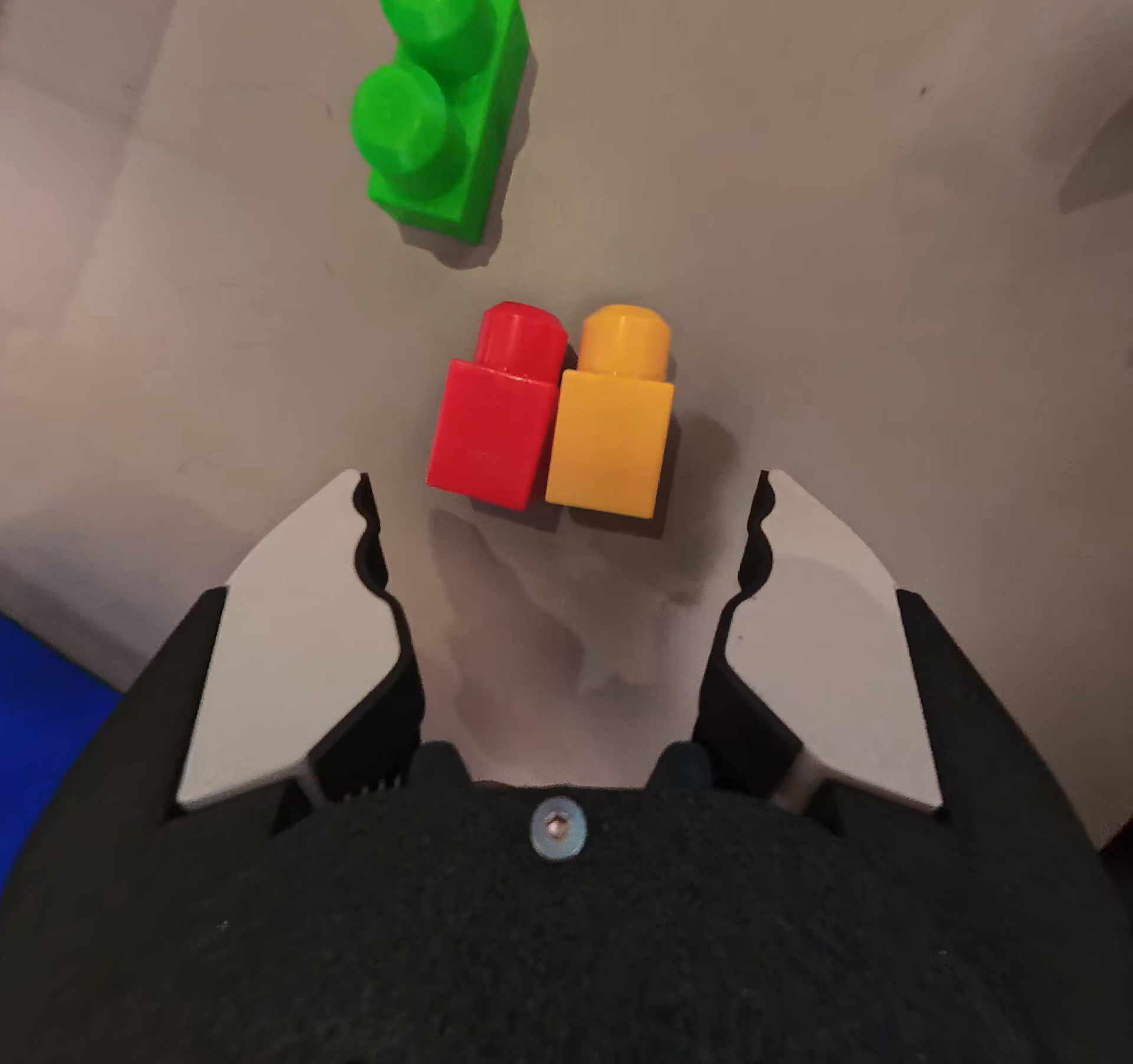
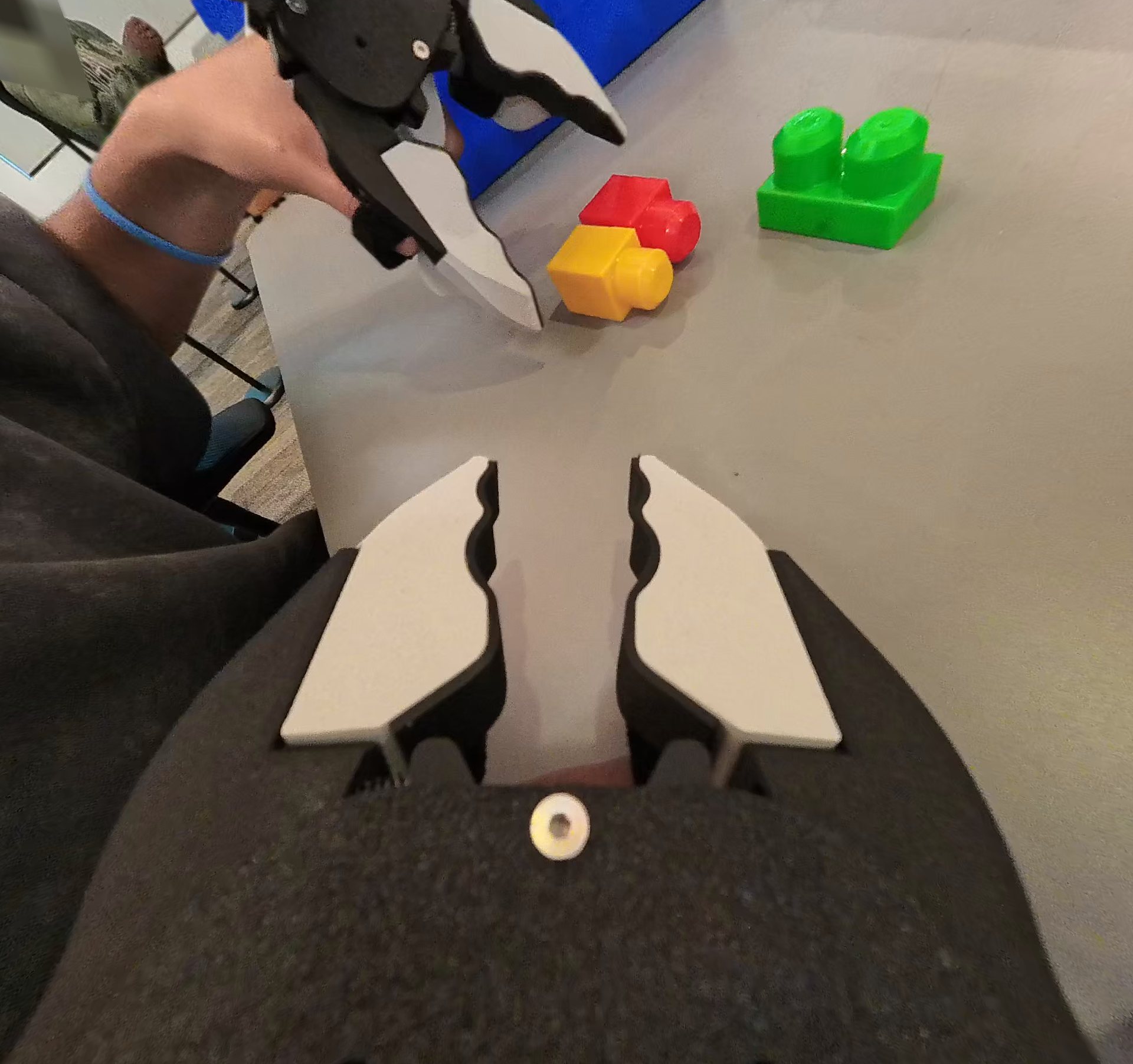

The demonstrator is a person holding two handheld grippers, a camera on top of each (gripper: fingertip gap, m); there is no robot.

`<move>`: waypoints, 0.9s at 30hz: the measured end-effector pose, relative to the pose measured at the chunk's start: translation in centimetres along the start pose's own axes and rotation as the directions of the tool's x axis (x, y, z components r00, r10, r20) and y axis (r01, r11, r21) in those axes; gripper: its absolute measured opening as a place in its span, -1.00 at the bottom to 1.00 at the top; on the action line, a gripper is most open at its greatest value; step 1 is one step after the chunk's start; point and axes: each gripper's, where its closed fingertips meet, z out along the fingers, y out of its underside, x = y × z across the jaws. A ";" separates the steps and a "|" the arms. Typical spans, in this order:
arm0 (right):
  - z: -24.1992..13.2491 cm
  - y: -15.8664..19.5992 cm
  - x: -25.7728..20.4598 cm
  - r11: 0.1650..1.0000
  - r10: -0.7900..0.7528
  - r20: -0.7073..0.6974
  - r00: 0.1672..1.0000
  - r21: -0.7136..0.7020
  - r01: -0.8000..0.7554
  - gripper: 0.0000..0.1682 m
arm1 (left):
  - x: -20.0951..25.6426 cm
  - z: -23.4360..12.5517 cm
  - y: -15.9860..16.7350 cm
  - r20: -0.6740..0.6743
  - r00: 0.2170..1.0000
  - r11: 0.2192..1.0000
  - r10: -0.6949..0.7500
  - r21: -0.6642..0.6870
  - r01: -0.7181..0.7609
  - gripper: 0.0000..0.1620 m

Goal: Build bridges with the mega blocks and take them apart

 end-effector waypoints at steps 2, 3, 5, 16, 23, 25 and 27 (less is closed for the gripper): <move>0.0 0.1 0.0 1.000 -0.005 -0.003 1.000 -0.004 0.005 -0.52 | -0.1 0.5 -0.1 -0.025 1.000 1.000 -0.012 -0.001 0.012 0.35; -0.1 0.1 0.0 1.000 -0.006 -0.006 1.000 -0.005 0.006 -0.52 | -0.4 0.8 -0.1 -0.026 1.000 1.000 -0.015 -0.007 0.015 0.30; -0.2 0.0 0.0 1.000 -0.010 -0.009 1.000 -0.001 0.009 -0.52 | -1.0 1.3 0.3 -0.019 1.000 0.999 -0.010 -0.034 0.009 0.30; -0.2 -0.1 -0.1 1.000 -0.014 -0.008 1.000 -0.004 0.014 -0.52 | -0.2 2.0 0.6 -0.097 0.995 1.000 0.005 -0.010 -0.006 0.23; -0.4 -0.1 -0.1 1.000 -0.015 -0.010 1.000 -0.003 0.015 -0.52 | 0.0 2.4 0.4 -0.104 0.994 1.000 0.022 -0.016 -0.024 0.11; -0.4 -0.1 0.0 1.000 -0.014 -0.011 1.000 -0.003 0.014 -0.52 | 0.2 2.5 0.4 -0.109 0.994 1.000 0.023 -0.017 -0.025 0.04; -0.4 -0.1 0.0 1.000 -0.013 -0.011 1.000 -0.003 0.013 -0.52 | 0.2 2.4 0.3 -0.112 0.993 1.000 0.021 -0.010 -0.022 -0.07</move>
